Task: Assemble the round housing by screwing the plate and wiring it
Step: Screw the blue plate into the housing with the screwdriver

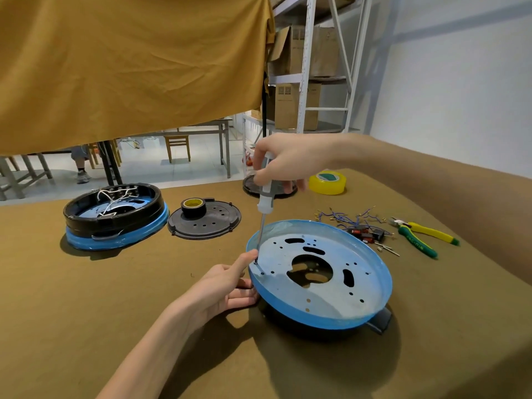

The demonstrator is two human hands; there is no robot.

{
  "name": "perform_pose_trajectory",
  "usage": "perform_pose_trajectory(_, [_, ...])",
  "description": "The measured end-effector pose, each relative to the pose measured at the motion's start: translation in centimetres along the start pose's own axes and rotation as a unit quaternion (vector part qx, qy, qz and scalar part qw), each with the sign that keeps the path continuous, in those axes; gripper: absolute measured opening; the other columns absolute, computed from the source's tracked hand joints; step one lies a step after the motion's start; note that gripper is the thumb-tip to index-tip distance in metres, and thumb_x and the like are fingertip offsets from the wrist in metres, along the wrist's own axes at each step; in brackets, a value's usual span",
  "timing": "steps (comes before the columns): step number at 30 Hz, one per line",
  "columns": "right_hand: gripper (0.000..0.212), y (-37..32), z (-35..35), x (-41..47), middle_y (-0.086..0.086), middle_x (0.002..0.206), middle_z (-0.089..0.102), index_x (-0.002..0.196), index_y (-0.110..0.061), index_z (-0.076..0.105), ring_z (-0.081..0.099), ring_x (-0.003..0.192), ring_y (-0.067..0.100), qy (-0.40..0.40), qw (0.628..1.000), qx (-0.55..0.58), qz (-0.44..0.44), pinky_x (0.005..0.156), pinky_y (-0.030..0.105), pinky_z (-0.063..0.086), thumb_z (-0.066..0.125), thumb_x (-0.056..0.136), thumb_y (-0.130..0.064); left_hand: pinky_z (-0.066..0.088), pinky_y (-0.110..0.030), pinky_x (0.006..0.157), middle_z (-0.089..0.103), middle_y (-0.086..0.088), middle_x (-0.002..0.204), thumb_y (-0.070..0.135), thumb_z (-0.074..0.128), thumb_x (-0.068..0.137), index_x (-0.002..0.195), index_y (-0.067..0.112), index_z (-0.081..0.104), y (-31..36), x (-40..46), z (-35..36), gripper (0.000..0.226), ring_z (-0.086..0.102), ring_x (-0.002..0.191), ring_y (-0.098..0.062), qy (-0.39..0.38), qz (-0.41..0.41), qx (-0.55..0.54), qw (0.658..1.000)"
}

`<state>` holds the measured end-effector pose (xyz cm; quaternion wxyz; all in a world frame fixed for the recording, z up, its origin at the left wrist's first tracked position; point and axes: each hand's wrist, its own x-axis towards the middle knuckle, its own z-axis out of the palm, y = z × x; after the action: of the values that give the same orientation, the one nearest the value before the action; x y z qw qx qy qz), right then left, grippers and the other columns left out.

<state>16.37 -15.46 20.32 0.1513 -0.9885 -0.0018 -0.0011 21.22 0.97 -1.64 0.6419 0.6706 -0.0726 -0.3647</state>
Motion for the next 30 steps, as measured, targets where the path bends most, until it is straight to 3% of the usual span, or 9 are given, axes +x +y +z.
perform_pose_trajectory(3, [0.032, -0.2, -0.5, -0.3, 0.009, 0.088, 0.069, 0.122, -0.016, 0.057, 0.067, 0.055, 0.011, -0.008, 1.0, 0.019, -0.003, 0.047, 0.021, 0.052, 0.069, 0.094, -0.021, 0.063, -0.032, 0.064, 0.079, -0.009, 0.086, 0.077, 0.085, 0.032, 0.124, 0.004, 0.06, -0.4, 0.2, 0.3, 0.12, 0.078, 0.087, -0.027, -0.003, 0.016, -0.013, 1.0])
perform_pose_trajectory(7, [0.028, 0.2, -0.3, -0.3, 0.006, 0.081, 0.073, 0.116, -0.017, 0.058, 0.064, 0.046, 0.006, 0.055, 0.997, -0.052, -0.001, 0.041, 0.017, 0.047, 0.062, 0.099, -0.038, 0.062, -0.033, 0.065, 0.079, -0.01, 0.087, 0.074, 0.083, 0.042, 0.116, 0.005, 0.063, -0.7, 0.4, 0.8, 0.104, 0.078, 0.087, -0.027, 0.004, 0.028, -0.051, 0.998])
perform_pose_trajectory(12, [0.025, 0.8, -1.1, -0.7, 0.009, 0.098, 0.072, 0.118, -0.018, 0.057, 0.07, 0.069, 0.017, 0.008, 1.0, 0.023, 0.01, 0.048, 0.02, 0.052, 0.067, 0.096, -0.025, 0.064, -0.036, 0.071, 0.08, -0.011, 0.095, 0.069, 0.084, 0.052, 0.115, 0.008, 0.066, -1.0, -0.1, 1.4, 0.09, 0.078, 0.093, -0.028, 0.002, 0.046, -0.103, 0.994])
perform_pose_trajectory(16, [0.027, 1.0, -1.5, -0.8, -0.001, 0.059, 0.072, 0.113, -0.01, 0.062, 0.065, 0.046, 0.011, 0.049, 0.998, -0.029, 0.014, 0.042, 0.019, 0.048, 0.065, 0.098, -0.033, 0.064, -0.039, 0.079, 0.08, -0.009, 0.09, 0.065, 0.086, 0.053, 0.113, 0.012, 0.063, -0.9, -0.6, 1.9, 0.083, 0.077, 0.097, -0.027, 0.006, 0.052, -0.14, 0.989])
perform_pose_trajectory(18, [0.038, 1.1, -1.3, -0.8, -0.001, 0.054, 0.068, 0.111, -0.008, 0.065, 0.063, 0.041, 0.011, 0.058, 0.997, -0.051, 0.018, 0.039, 0.018, 0.046, 0.061, 0.1, -0.044, 0.063, -0.036, 0.073, 0.079, -0.007, 0.085, 0.062, 0.085, 0.054, 0.108, 0.013, 0.062, -0.9, -0.9, 2.3, 0.076, 0.074, 0.101, -0.028, 0.01, 0.057, -0.162, 0.985])
perform_pose_trajectory(21, [0.037, 1.1, -1.5, -1.0, 0.002, 0.07, 0.073, 0.112, -0.013, 0.063, 0.066, 0.048, 0.011, 0.037, 0.999, -0.027, 0.018, 0.043, 0.02, 0.05, 0.062, 0.099, -0.047, 0.063, -0.036, 0.075, 0.08, -0.008, 0.089, 0.059, 0.084, 0.058, 0.107, 0.014, 0.062, -0.9, -1.0, 2.7, 0.07, 0.073, 0.103, -0.028, 0.008, 0.065, -0.185, 0.981])
perform_pose_trajectory(24, [0.029, 1.0, -2.0, -1.4, 0.008, 0.094, 0.073, 0.117, -0.019, 0.057, 0.071, 0.06, 0.012, -0.003, 0.999, 0.038, 0.007, 0.051, 0.023, 0.055, 0.072, 0.094, -0.029, 0.061, -0.041, 0.088, 0.079, -0.011, 0.1, 0.059, 0.085, 0.056, 0.107, 0.017, 0.062, -1.1, -0.9, 2.7, 0.07, 0.073, 0.103, -0.029, 0.008, 0.071, -0.192, 0.979])
perform_pose_trajectory(28, [0.038, 0.7, -1.5, -1.5, 0.007, 0.066, 0.074, 0.11, -0.01, 0.062, 0.065, 0.044, 0.014, 0.032, 0.999, -0.027, -0.008, 0.042, 0.021, 0.049, 0.062, 0.1, -0.046, 0.061, -0.039, 0.085, 0.08, -0.005, 0.089, 0.059, 0.085, 0.053, 0.108, 0.019, 0.059, -1.3, -0.7, 2.6, 0.073, 0.078, 0.087, -0.02, -0.009, 0.082, -0.195, 0.977])
perform_pose_trajectory(30, [0.043, 0.5, -1.3, -1.5, 0.004, 0.066, 0.073, 0.115, -0.012, 0.057, 0.064, 0.044, 0.012, 0.03, 0.999, -0.028, -0.004, 0.042, 0.021, 0.049, 0.061, 0.098, -0.051, 0.061, -0.038, 0.084, 0.08, -0.004, 0.089, 0.059, 0.085, 0.053, 0.109, 0.019, 0.059, -1.3, -0.6, 2.6, 0.073, 0.078, 0.086, -0.019, -0.013, 0.082, -0.199, 0.976])
